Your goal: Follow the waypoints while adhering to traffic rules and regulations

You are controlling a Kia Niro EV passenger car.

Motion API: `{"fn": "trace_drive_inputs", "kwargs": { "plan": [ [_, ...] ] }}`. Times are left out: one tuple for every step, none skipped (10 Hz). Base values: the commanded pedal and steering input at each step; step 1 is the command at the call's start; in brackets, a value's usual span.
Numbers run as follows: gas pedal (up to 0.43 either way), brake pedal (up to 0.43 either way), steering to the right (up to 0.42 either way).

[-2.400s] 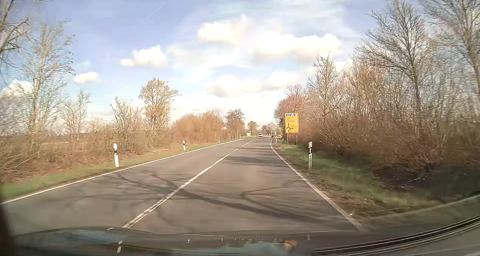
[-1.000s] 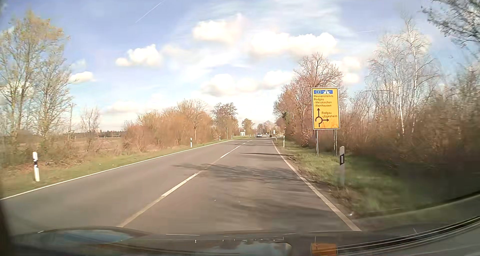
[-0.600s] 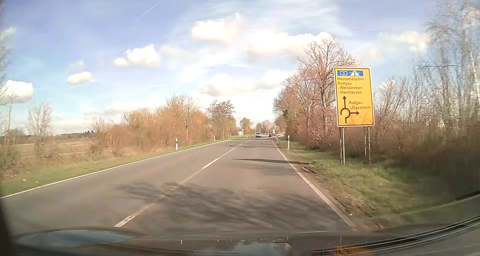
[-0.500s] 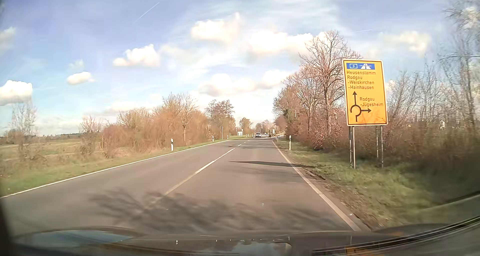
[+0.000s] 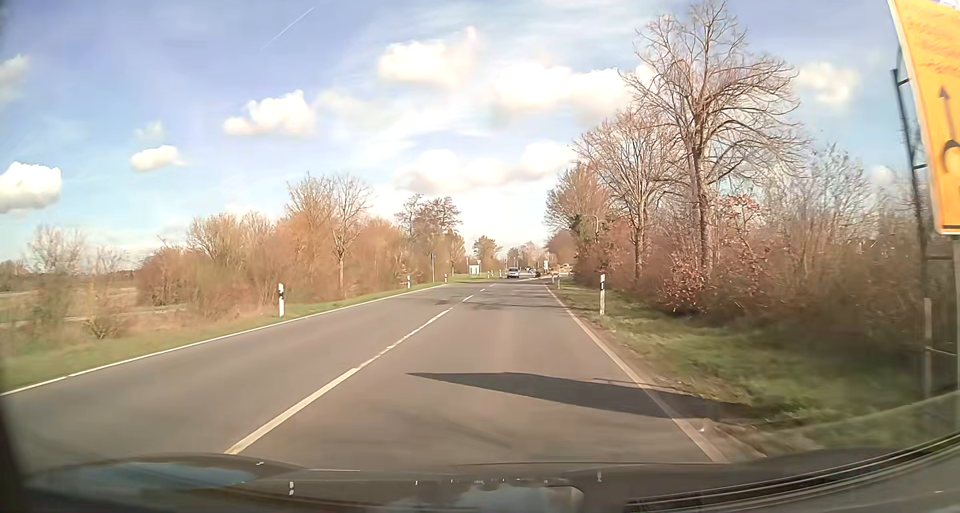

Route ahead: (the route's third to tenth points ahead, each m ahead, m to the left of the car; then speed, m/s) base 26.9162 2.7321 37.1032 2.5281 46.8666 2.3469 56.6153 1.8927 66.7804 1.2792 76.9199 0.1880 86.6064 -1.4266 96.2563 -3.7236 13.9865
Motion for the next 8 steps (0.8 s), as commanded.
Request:
{"fn": "trace_drive_inputs", "kwargs": {
  "plan": [
    [0.098, 0.0, 0.001],
    [0.098, 0.0, 0.001],
    [0.098, 0.0, 0.001],
    [0.098, 0.0, 0.001],
    [0.098, 0.0, 0.001],
    [0.098, 0.0, 0.001],
    [0.11, 0.0, 0.001],
    [0.11, 0.0, 0.001]
  ]
}}
